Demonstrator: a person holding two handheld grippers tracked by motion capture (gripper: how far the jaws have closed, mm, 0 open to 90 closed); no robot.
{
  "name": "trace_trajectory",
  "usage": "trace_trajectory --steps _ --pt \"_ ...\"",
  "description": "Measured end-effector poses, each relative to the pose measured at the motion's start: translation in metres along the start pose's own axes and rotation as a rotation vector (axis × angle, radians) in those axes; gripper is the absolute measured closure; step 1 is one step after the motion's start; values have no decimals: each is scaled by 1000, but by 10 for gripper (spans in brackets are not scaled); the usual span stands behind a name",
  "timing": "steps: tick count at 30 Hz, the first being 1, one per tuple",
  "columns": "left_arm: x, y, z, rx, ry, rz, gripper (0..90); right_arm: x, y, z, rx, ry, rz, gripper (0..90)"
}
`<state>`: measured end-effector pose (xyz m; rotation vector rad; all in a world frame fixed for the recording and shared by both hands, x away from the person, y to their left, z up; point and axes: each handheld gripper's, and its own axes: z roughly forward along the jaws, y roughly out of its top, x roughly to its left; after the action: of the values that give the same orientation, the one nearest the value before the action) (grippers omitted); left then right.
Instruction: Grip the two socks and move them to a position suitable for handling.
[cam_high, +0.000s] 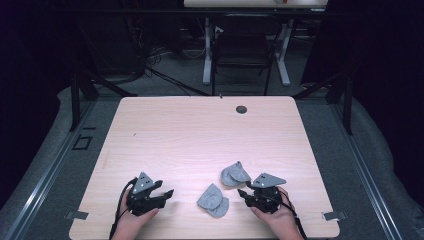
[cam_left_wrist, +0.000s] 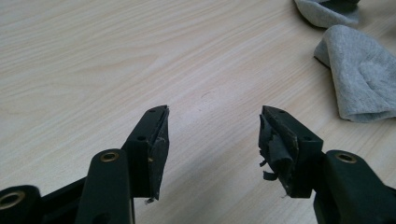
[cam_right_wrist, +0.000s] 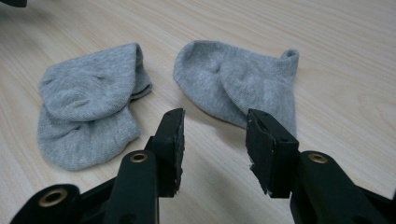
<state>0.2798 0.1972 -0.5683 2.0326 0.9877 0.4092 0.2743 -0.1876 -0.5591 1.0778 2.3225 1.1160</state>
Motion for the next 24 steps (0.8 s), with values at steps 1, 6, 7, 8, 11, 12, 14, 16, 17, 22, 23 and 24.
trace_trajectory --steps 1,6,7,8,11,12,14,16,17,22,23,24 --pt "-1 0 0 3 -1 2 434 -1 0 -1 1 -2 1 564" --pt "-3 0 1 8 -8 3 436 -3 -2 -2 0 -8 34 540" --pt "-3 0 1 7 -11 7 436 -4 -2 -1 2 -7 35 538" --pt "-4 0 1 8 -10 5 436 -4 -2 -1 3 -5 39 535" --pt "-5 0 1 10 -15 3 436 -3 -2 0 4 -8 34 526" --pt "-5 0 1 10 -15 3 436 -3 -1 0 3 -8 31 523" --pt "-5 1 1 13 -14 9 437 -2 -1 -1 10 -9 20 519" --pt "-6 1 1 17 -15 5 450 0 -1 -1 7 -17 15 516" --pt "-7 1 1 19 -21 0 461 0 -1 -1 2 -18 16 514" --pt "-12 4 3 28 -39 -3 506 -1 -1 -2 5 -22 18 513" --pt "-13 4 3 28 -43 0 512 -2 -1 -2 6 -24 21 514" --pt "-14 5 4 27 -46 -1 513 -2 -1 -2 4 -20 25 515"
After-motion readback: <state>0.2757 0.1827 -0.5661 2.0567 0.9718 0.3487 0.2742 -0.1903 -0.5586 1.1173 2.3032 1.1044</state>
